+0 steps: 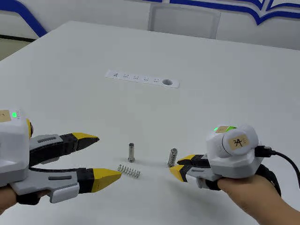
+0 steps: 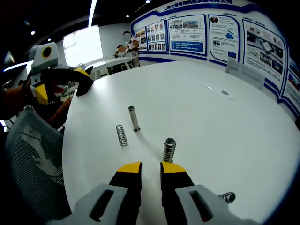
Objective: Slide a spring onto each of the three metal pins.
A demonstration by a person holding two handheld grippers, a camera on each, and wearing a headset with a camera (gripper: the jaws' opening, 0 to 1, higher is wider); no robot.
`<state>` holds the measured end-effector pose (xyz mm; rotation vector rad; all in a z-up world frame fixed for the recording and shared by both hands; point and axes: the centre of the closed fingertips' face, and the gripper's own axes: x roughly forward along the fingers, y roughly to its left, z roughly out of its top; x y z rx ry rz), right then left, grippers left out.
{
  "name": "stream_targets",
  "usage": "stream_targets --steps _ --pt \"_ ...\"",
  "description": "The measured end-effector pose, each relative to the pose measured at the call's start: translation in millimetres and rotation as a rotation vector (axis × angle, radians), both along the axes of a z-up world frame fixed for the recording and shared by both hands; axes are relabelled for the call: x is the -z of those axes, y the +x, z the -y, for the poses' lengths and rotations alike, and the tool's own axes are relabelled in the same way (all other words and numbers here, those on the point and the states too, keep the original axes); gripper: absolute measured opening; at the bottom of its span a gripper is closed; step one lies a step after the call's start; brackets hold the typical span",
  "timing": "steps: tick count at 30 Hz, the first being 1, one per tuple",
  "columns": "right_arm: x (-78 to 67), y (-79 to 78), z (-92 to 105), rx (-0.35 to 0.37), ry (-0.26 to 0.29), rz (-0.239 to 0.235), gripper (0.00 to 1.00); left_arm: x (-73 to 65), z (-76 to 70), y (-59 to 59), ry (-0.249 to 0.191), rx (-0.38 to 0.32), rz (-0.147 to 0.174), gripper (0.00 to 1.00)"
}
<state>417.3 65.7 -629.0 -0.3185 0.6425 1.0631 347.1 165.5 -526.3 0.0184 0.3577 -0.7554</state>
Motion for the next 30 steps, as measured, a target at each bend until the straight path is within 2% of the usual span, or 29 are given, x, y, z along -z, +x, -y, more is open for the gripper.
stream_targets --steps 7,16,30 --pt "-3.9 -13.4 -20.6 -0.058 0.012 0.001 0.16 -0.2 0.4 -0.7 0.000 0.003 0.001 0.58" --pt "-1.5 -24.0 -55.6 -0.172 -0.006 0.012 0.16 1.2 -1.5 -2.0 0.003 -0.002 -0.001 0.58" --pt "19.4 -17.4 -73.3 -0.251 -0.077 0.002 0.16 3.8 -1.9 -2.9 0.008 -0.004 -0.013 0.57"
